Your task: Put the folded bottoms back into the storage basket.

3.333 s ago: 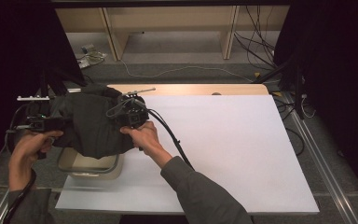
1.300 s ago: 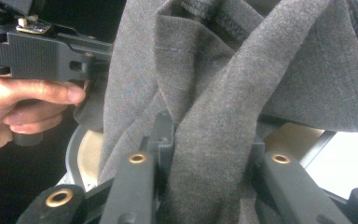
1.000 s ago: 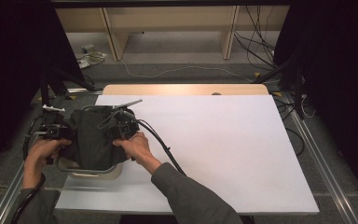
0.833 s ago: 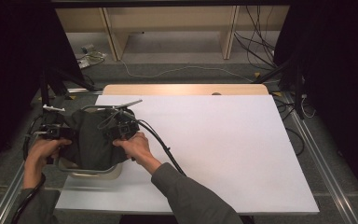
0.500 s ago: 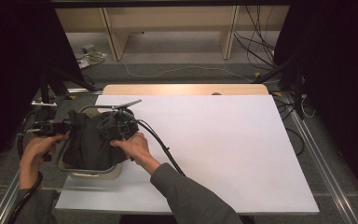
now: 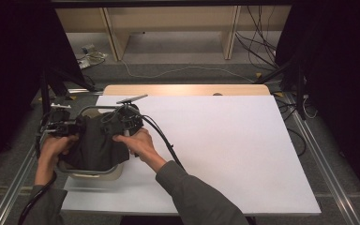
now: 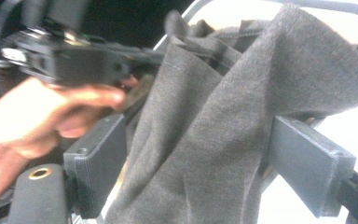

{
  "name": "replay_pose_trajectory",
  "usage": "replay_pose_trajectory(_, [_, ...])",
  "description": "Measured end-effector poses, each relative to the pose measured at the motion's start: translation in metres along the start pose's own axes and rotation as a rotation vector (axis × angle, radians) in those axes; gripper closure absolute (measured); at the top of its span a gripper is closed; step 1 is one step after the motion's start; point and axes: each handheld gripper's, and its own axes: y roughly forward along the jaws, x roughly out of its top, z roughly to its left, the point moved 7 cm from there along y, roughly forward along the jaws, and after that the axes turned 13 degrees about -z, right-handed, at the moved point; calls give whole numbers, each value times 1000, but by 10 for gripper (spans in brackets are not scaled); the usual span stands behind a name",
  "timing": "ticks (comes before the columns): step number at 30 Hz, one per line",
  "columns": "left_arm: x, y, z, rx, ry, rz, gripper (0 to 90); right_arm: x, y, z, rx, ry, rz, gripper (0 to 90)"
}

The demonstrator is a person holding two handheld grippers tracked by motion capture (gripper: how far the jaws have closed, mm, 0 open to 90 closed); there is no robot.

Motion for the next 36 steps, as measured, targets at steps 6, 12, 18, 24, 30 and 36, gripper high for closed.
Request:
replay_pose_trajectory(6, [-18,22,-10,53,58,113,862,6,-11,2,3,-24,-12,206])
replay_pose_trajectory(12, [-17,22,-7,64,42,108,850,8,-24,0,15,-33,-22,211])
replay_pose_trajectory(18, [-4,6,-8,103,80,104,673,11,-43,-9,7,-57,-43,198])
replay_pose_trajectory(24, [9,-12,-10,57,25,72,520,12,-62,-21,-2,-52,-61,186])
replay_pose_trajectory(30, [17,-24,-18,38,-3,48,402,14,-75,-31,-21,-60,-80,181])
replay_pose_trajectory(36, [26,-35,-32,-1,-9,23,335,14,-86,-41,-43,-62,-87,170])
